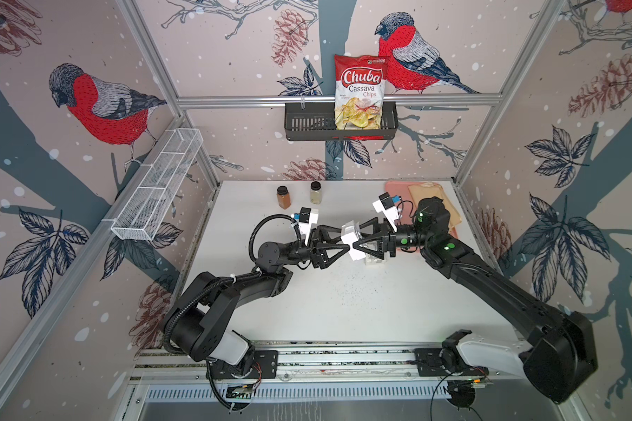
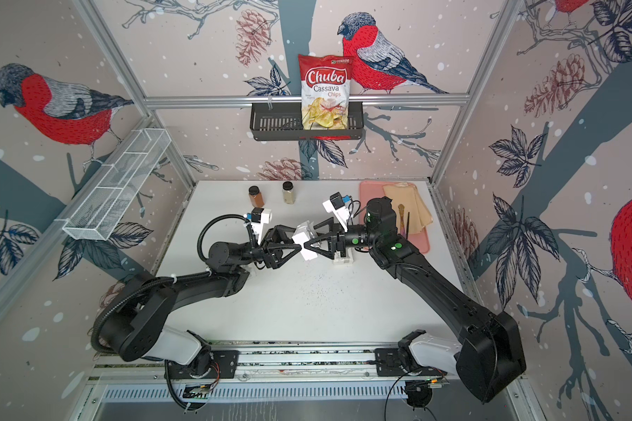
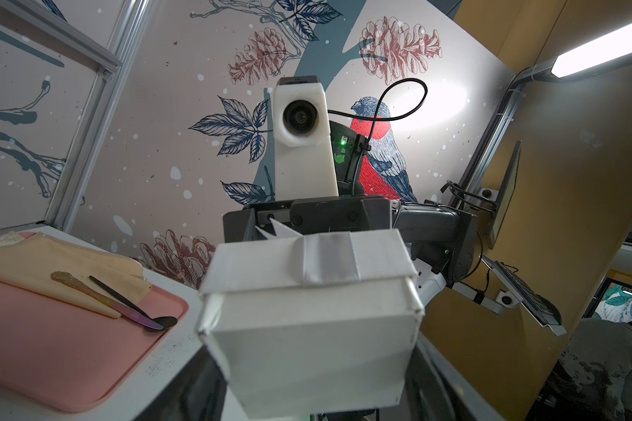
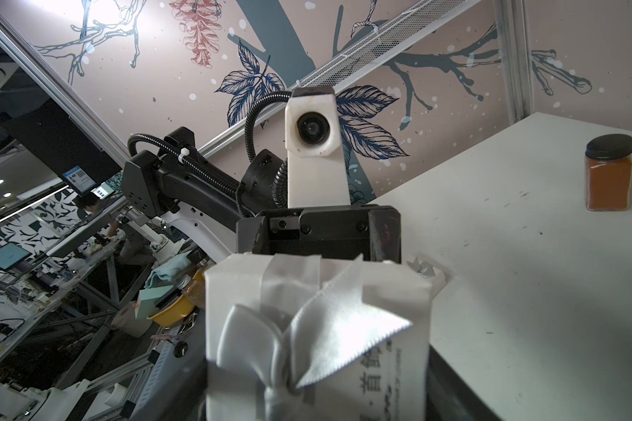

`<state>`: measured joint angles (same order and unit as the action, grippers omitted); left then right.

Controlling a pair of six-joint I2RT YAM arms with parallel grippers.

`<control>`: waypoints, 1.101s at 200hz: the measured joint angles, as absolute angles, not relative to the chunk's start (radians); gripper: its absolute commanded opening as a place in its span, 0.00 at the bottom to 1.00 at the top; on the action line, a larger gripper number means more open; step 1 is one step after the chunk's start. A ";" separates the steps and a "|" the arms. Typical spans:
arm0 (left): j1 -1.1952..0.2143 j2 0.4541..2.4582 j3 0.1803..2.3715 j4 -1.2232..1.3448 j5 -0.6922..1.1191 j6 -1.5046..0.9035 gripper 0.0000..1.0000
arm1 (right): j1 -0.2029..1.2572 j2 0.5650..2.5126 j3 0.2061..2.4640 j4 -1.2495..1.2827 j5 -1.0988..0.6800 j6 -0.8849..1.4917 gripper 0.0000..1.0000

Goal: Take the necklace out of the lift-off lid jewelry box
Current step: Open the lid on the jewelry box.

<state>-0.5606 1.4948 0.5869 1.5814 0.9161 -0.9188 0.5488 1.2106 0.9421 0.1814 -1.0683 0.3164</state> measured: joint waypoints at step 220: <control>-0.543 1.468 0.574 1.581 0.920 -0.949 0.68 | 0.418 1.090 0.882 0.053 -0.852 0.291 0.72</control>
